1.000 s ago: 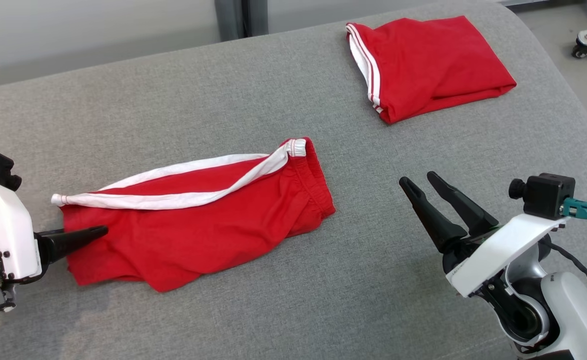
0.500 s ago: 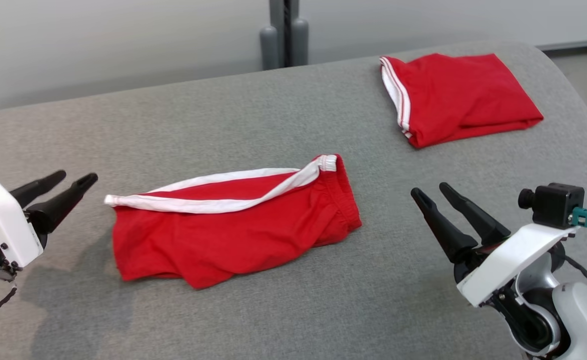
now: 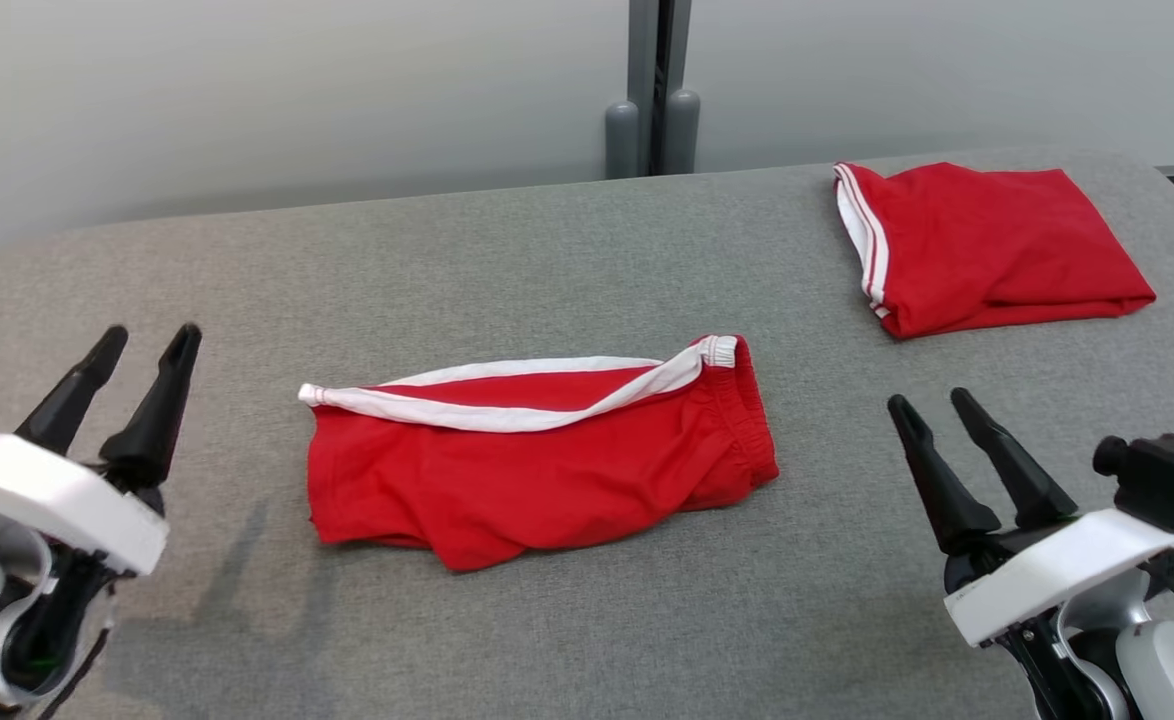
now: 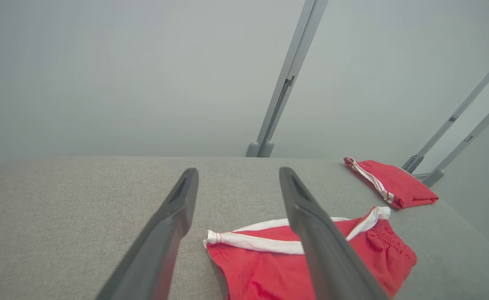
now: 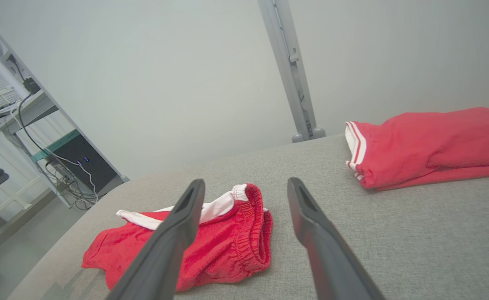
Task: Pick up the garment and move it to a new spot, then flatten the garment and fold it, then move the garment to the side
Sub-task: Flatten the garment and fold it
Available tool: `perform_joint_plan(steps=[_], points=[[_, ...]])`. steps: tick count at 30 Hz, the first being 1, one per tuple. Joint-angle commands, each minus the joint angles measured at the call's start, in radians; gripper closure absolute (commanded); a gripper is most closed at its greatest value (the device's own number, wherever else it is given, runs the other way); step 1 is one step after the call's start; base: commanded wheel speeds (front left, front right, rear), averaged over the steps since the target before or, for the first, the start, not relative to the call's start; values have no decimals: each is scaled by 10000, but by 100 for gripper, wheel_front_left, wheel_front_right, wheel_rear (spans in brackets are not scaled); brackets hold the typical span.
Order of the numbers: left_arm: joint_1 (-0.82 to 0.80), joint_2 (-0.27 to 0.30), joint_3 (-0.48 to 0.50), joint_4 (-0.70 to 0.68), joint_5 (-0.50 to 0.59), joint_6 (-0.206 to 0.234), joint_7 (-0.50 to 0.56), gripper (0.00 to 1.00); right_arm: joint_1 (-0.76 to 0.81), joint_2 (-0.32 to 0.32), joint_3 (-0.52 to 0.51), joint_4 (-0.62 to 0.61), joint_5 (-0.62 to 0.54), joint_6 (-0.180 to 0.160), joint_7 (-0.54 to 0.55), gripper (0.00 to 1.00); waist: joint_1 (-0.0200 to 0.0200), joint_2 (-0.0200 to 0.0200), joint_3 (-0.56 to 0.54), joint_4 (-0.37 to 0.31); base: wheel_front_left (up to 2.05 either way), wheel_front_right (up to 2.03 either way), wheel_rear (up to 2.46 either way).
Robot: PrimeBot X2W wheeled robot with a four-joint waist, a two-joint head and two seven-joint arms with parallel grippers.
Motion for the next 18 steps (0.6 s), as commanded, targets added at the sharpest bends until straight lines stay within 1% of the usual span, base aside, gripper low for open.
perform_joint_plan(steps=[1,5,6,7,11,14,18], points=[[409,-342,730,-119,454,229,-52,0,109,57,-151,17,-233,3,-221,0,0,0,-42,95,0,0,0],[2061,-1504,2751,-359,1788,591,-50,0,268,298,-530,183,-778,3,-717,0,0,0,-178,175,0,0,0],[2457,-1835,3276,-413,2087,585,-52,0,331,347,-623,212,-887,3,-832,0,0,0,-220,189,0,0,0],[2457,-1835,3276,-413,2087,585,-52,0,331,347,-623,212,-887,3,-832,0,0,0,-220,189,0,0,0],[3880,-3015,4880,-571,3734,530,-53,0,492,605,-872,313,-1229,3,-1232,0,0,0,-316,247,0,0,0],[4621,-3742,5468,-550,4953,410,-53,0,618,753,-960,468,-1397,3,-1517,0,0,0,-351,294,0,0,0],[5074,-4684,5963,-355,6017,28,-54,0,617,902,-889,625,-1585,3,-1750,0,0,0,-243,386,0,0,0]])
